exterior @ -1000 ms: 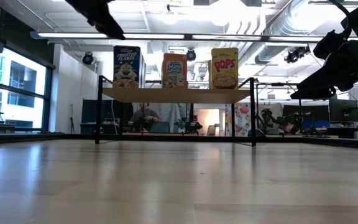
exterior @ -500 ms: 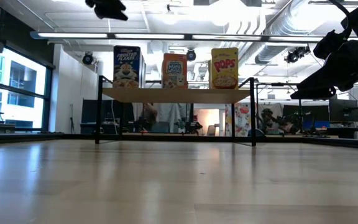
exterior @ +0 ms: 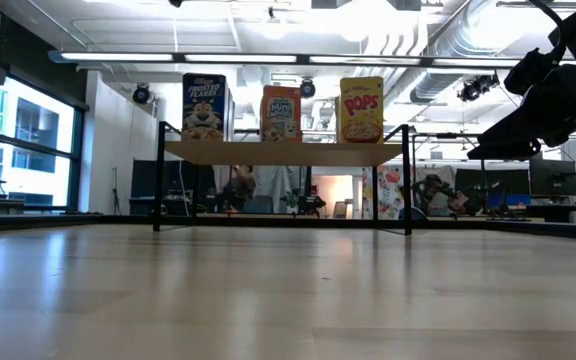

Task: Stack cereal on shelf
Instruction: Put the orange cereal on the shelf aligned with the other orange cereal boxes

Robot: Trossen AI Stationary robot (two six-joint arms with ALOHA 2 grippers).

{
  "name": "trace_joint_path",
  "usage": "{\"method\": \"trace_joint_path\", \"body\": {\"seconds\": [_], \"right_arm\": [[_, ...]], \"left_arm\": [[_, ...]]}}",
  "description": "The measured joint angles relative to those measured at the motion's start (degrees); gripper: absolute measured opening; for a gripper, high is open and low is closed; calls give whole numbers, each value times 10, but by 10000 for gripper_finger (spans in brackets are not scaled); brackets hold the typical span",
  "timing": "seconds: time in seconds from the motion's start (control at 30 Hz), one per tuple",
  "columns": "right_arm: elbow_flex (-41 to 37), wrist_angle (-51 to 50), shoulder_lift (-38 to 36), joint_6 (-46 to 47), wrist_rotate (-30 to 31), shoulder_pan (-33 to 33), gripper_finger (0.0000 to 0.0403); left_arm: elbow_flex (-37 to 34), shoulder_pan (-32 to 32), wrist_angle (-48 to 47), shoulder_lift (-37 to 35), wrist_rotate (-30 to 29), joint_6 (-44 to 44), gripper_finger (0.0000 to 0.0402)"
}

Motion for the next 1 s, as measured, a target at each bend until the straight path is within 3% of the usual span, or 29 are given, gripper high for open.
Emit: {"method": "trace_joint_path", "body": {"seconds": [0.27, 0.5, 0.63, 1.0], "right_arm": [[0, 0, 0, 0, 0, 0, 299], [0, 0, 0, 0, 0, 0, 299], [0, 1, 0, -52, 17, 0, 299], [0, 1, 0, -75, 26, 0, 299]], "left_arm": [[0, -72, 57, 17, -8, -34, 269], [0, -118, 124, 59, -94, -57, 269], [0, -134, 139, 88, -124, -85, 269], [0, -168, 197, 172, -139, -95, 269]]}}
